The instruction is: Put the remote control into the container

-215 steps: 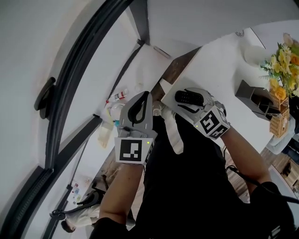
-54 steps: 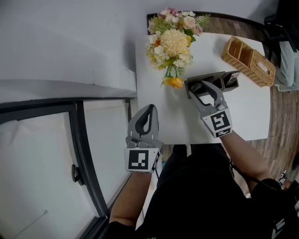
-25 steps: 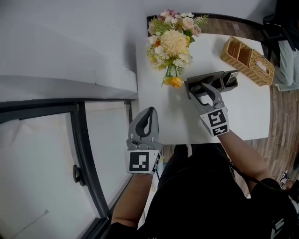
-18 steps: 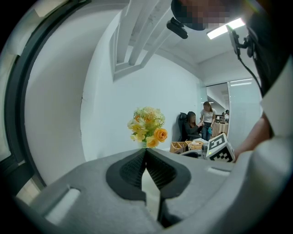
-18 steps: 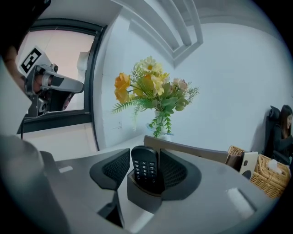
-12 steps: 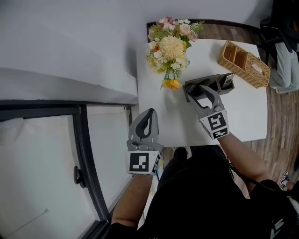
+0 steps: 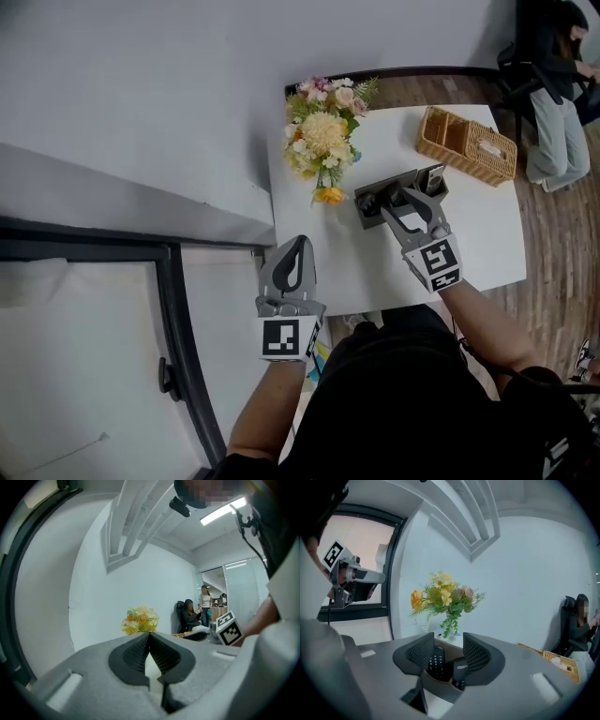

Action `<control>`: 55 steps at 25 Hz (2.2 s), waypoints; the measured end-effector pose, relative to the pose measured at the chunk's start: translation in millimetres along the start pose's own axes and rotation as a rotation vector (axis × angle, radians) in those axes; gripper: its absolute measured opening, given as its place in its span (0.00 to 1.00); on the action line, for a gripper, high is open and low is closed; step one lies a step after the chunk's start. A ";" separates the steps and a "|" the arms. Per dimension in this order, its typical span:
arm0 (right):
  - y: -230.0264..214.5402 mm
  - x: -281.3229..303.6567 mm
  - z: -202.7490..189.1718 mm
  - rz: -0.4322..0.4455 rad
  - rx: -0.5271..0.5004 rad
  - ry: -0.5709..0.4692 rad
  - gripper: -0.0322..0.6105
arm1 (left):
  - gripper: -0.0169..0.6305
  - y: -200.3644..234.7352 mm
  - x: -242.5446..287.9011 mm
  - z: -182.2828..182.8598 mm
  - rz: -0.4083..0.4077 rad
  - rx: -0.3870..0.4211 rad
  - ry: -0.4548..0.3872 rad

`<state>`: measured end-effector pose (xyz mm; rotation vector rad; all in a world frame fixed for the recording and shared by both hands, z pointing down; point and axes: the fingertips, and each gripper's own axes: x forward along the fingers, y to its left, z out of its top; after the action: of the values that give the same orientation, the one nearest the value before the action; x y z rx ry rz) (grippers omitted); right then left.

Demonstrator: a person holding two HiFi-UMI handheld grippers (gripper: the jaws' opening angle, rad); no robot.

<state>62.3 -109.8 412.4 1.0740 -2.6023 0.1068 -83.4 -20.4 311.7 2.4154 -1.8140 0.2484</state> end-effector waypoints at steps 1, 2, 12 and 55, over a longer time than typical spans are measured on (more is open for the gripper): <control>-7.0 -4.3 6.4 -0.015 -0.001 -0.010 0.35 | 0.03 -2.1 1.1 3.4 -0.008 0.007 -0.009; -13.2 -9.1 13.1 -0.028 -0.003 -0.020 0.35 | 0.03 -4.0 2.2 6.4 -0.014 0.010 -0.017; -42.9 -77.9 75.4 -0.072 0.030 -0.120 0.23 | 0.03 -24.2 13.6 36.7 -0.077 0.037 -0.085; -50.2 -170.8 61.9 -0.252 0.099 -0.129 0.05 | 0.03 -33.0 16.9 56.8 -0.157 -0.003 -0.136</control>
<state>194.4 -42.3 296.2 1.4793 -2.5696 0.1123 -43.5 -37.6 259.6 2.6139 -1.6602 0.0693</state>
